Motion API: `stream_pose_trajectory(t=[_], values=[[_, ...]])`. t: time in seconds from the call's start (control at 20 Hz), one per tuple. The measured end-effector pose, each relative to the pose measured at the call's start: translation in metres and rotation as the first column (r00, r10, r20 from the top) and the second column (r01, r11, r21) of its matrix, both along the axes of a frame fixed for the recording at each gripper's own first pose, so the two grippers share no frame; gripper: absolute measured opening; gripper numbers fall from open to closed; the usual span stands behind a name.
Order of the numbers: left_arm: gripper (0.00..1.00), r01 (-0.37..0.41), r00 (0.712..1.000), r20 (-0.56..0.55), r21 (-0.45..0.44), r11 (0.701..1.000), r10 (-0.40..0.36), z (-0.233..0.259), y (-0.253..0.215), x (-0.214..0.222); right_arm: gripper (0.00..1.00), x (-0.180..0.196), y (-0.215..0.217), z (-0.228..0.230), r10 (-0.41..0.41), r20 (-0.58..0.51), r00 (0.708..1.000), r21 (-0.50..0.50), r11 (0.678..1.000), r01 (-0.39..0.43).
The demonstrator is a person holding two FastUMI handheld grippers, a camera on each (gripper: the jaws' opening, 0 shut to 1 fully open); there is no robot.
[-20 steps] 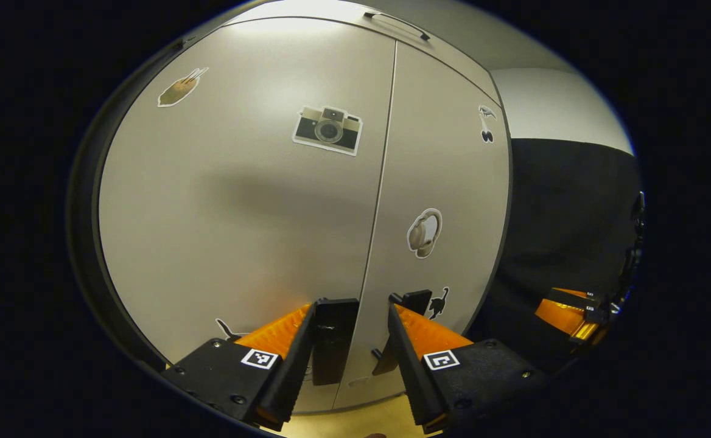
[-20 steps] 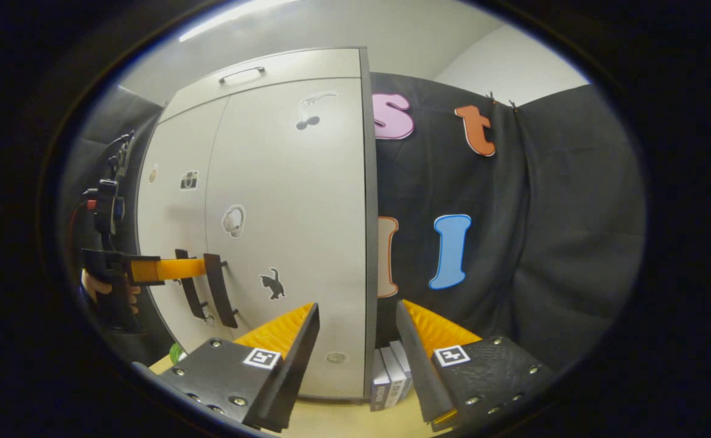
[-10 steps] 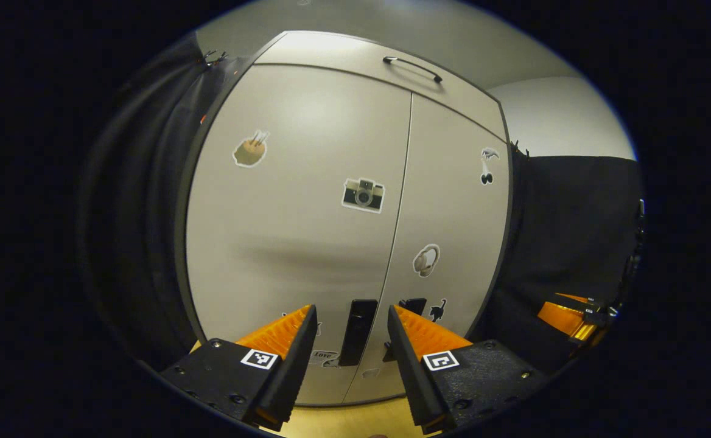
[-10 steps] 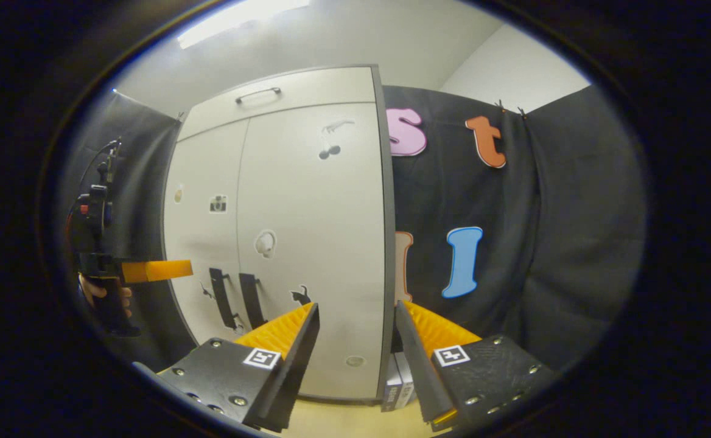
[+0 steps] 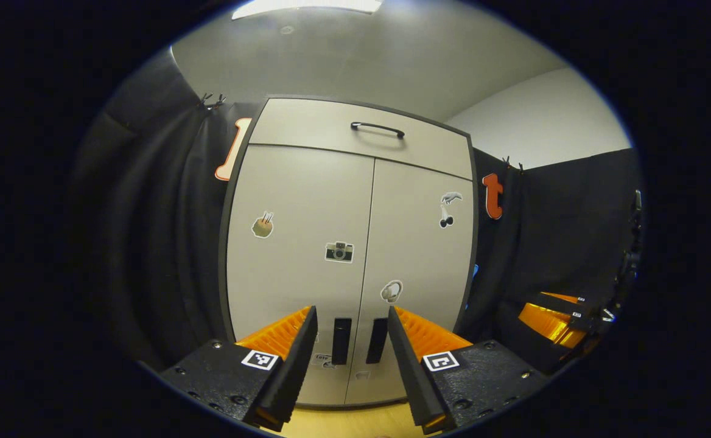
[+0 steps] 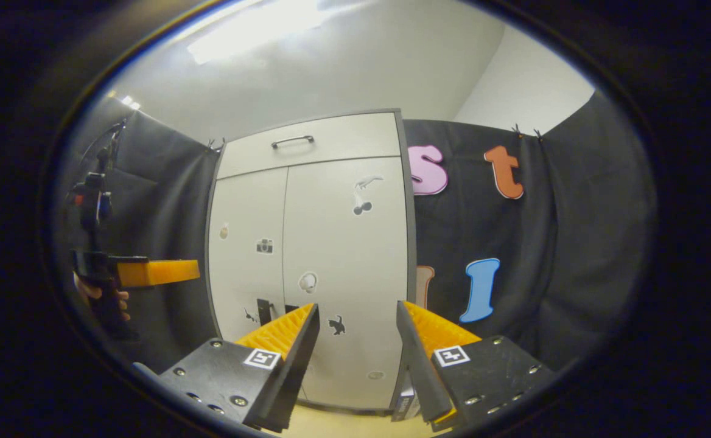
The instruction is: Grab one shoe with the right hand and put it into the shoe cabinet, grab the other shoe with the left hand and put it into the shoe cabinet; then close the right door with the right hand and the left door with the left hand.
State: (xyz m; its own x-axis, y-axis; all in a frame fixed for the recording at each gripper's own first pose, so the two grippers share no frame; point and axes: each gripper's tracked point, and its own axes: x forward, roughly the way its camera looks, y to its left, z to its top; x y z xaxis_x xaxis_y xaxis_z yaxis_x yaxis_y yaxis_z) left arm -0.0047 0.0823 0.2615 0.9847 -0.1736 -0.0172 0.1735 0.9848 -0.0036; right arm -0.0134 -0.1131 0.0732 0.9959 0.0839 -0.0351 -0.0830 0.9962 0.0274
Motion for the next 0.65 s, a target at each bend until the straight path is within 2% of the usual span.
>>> stream_pose_trajectory(t=[0.25,0.45,0.55,0.6,0.65], values=[[0.72,-0.008,1.0,0.019,0.02,1.0,0.007,-0.004,-0.04,-0.007,0.76,-0.019,-0.04,0.007,-0.024,0.026,0.999,-0.005,1.0,0.024],[0.73,-0.019,0.996,0.089,-0.025,1.0,0.021,-0.021,-0.097,0.0,0.76,-0.031,-0.092,-0.002,-0.039,0.042,0.998,-0.029,0.999,0.04],[0.83,0.013,0.991,0.137,-0.052,0.999,-0.006,-0.035,-0.139,0.005,0.82,-0.034,-0.124,-0.014,-0.045,0.039,0.998,-0.045,0.998,0.047],[0.89,0.021,0.986,0.165,-0.063,0.998,-0.01,-0.044,-0.158,0.009,0.9,-0.036,-0.142,-0.02,-0.051,0.045,0.998,-0.053,0.997,0.054],[0.96,0.023,0.984,0.18,-0.068,0.997,-0.01,-0.055,-0.176,0.016,0.92,-0.036,-0.162,-0.029,-0.061,0.057,0.997,-0.064,0.996,0.065]])
